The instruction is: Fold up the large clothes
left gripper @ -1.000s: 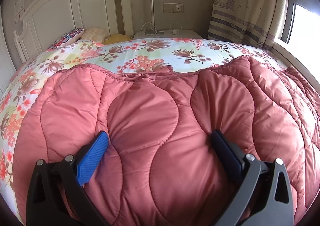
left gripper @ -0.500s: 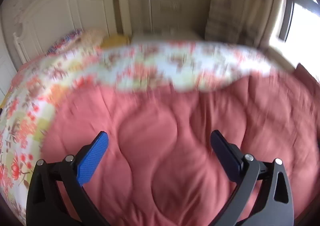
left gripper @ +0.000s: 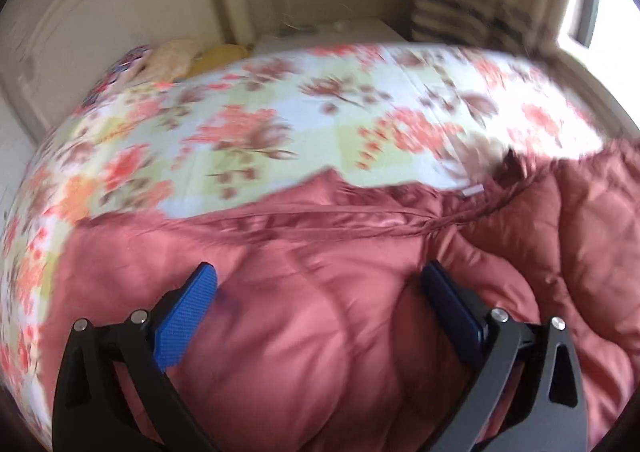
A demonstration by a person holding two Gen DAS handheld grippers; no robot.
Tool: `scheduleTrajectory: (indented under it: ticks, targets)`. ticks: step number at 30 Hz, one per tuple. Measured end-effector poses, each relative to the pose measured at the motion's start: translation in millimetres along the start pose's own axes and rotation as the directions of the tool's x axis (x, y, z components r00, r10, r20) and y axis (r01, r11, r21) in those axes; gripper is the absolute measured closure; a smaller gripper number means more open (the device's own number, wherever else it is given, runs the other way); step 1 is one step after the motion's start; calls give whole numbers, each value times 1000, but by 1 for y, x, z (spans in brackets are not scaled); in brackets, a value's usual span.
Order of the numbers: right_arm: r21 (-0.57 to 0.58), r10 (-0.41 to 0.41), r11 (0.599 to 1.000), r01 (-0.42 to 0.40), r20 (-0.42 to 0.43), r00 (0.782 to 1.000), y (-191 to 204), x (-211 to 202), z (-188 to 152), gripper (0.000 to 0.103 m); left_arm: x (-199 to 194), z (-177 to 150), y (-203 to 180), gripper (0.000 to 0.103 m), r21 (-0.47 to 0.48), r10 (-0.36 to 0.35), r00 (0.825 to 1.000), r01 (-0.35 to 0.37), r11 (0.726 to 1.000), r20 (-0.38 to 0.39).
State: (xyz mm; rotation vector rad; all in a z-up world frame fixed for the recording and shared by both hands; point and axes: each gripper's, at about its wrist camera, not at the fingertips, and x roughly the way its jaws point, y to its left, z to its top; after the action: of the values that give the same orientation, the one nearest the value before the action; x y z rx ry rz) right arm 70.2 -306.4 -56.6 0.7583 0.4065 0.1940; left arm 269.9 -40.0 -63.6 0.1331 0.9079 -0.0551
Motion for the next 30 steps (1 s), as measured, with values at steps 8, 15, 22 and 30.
scheduleTrajectory:
  ticks: [8, 15, 22, 30]
  targets:
    - [9, -29, 1000, 29, -18, 999, -11, -3, 6, 68, -82, -84, 13, 2, 73, -12, 979, -3, 997, 202]
    - [8, -61, 998, 61, -21, 998, -7, -10, -4, 67, -62, -106, -8, 2, 119, 41, 978, -66, 991, 202]
    - [-140, -150, 978, 153, 31, 988, 45, -16, -1, 68, -60, -110, -9, 2, 123, 79, 975, -106, 987, 209]
    - [-494, -253, 811, 313, 186, 949, 167, 9, -31, 68, -68, -111, 9, 3, 113, -38, 978, 14, 993, 207]
